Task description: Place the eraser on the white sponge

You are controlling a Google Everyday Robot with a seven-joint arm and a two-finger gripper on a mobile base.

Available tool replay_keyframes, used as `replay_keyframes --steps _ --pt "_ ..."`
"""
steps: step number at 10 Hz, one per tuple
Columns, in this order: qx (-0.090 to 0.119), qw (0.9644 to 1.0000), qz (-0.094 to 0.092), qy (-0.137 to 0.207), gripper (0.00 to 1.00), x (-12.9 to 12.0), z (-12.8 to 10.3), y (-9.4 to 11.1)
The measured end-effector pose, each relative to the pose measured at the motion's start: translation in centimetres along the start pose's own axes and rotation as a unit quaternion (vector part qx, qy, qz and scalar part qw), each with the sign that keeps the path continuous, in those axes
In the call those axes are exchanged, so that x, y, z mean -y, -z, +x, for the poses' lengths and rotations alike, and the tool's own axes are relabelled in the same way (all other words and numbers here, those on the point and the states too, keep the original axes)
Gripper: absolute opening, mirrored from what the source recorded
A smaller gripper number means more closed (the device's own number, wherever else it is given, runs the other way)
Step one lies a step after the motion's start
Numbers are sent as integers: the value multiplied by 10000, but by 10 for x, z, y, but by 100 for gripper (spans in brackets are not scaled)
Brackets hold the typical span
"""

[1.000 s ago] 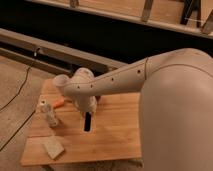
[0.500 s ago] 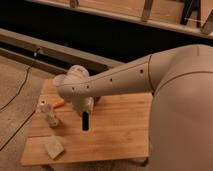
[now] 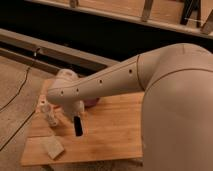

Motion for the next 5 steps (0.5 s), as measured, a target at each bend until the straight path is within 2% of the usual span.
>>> replay_keyframes --steps 2,5 --pt "-71 9996 -77 267 0 -16 -2 -3" --pt "-300 9965 -230 750 0 -39 4 -12"
